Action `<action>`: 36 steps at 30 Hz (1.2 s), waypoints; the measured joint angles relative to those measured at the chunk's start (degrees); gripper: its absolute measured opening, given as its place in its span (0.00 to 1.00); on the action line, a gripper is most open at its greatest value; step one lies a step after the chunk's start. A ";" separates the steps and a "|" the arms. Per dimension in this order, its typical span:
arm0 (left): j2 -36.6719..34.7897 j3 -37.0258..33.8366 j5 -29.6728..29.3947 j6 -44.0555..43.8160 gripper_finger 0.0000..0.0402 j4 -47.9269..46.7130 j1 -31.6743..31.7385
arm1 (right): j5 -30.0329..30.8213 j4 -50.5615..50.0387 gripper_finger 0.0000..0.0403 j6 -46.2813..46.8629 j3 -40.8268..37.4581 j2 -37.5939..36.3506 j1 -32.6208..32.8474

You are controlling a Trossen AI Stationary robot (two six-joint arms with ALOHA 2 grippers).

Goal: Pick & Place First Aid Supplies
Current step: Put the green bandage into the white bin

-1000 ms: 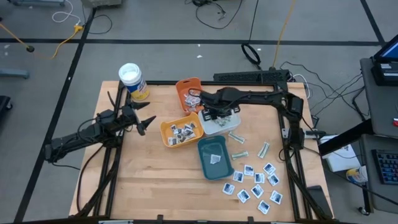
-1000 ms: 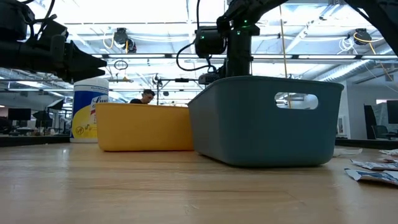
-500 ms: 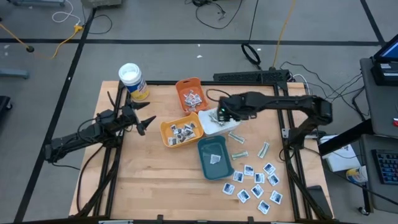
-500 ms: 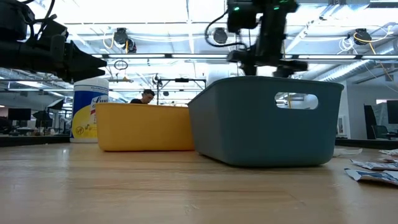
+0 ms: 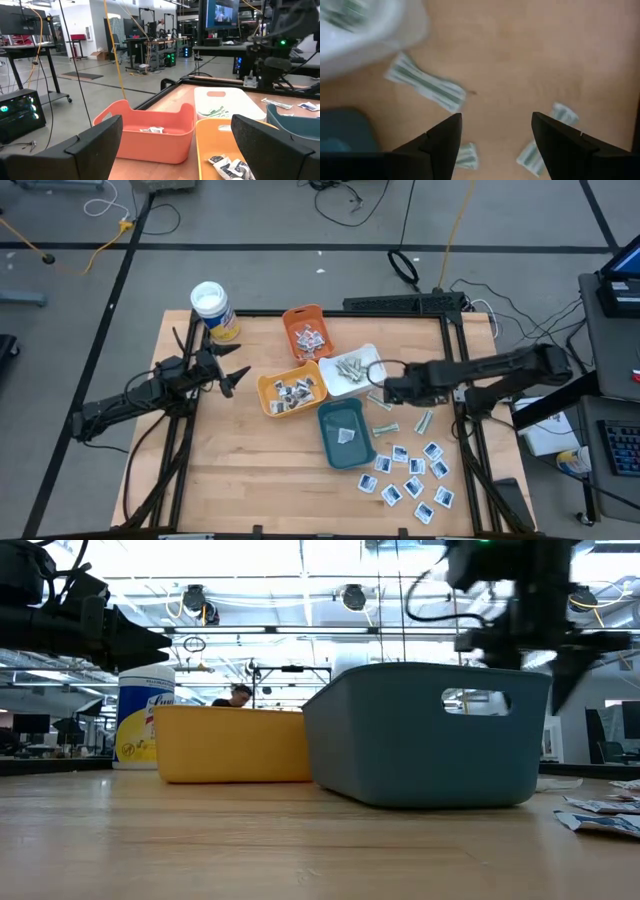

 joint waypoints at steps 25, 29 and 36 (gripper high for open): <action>0.00 0.00 -0.01 0.00 0.94 0.00 0.00 | -3.55 4.70 0.59 21.50 -13.04 -2.88 16.95; 0.00 -0.02 0.00 -0.01 0.94 0.00 0.01 | -4.54 8.48 0.59 21.83 -15.65 -0.97 16.94; 0.00 0.00 0.00 0.00 0.94 0.00 0.02 | -4.75 16.73 0.59 21.32 -18.82 0.70 16.96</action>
